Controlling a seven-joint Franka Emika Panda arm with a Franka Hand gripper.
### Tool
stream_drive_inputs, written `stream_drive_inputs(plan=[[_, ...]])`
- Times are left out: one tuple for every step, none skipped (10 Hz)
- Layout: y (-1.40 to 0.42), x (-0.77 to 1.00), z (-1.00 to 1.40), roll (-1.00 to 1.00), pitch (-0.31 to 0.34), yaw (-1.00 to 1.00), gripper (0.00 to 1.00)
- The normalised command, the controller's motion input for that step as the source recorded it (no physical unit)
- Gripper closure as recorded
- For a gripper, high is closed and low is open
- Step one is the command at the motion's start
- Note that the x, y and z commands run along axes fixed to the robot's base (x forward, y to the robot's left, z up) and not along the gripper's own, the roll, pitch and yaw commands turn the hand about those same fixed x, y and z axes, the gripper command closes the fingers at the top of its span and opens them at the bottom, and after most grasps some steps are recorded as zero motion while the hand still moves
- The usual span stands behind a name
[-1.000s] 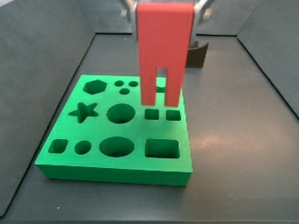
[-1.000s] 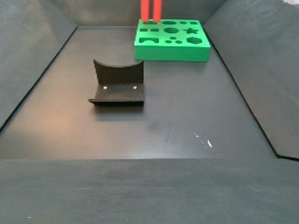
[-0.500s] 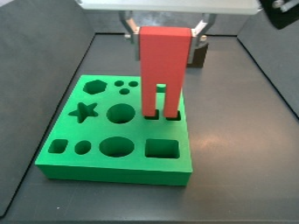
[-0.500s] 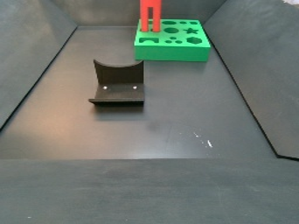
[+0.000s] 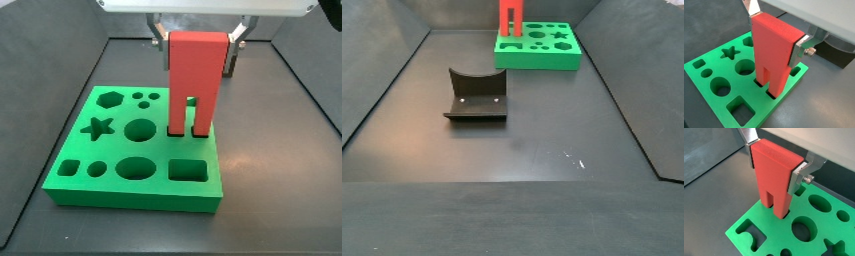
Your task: Insert the double-square object.
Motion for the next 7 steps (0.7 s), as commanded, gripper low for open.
stream_drive_inputs(plan=[[0.00,-0.10,-0.20,-0.20,-0.106,0.00,1.00],[0.00,-0.11,-0.20,-0.22,-0.110,0.00,1.00],[0.00,-0.14,-0.16,-0.26,-0.121,0.02,1.00],[0.00,-0.14,-0.15,-0.29,-0.124,0.05,1.00],[0.00,-0.10,-0.16,-0.29,-0.114,0.05,1.00],[0.00,0.00,-0.25,-0.24,-0.109,0.05,1.00],[0.00,0.07,-0.42,-0.12,-0.063,0.00,1.00]])
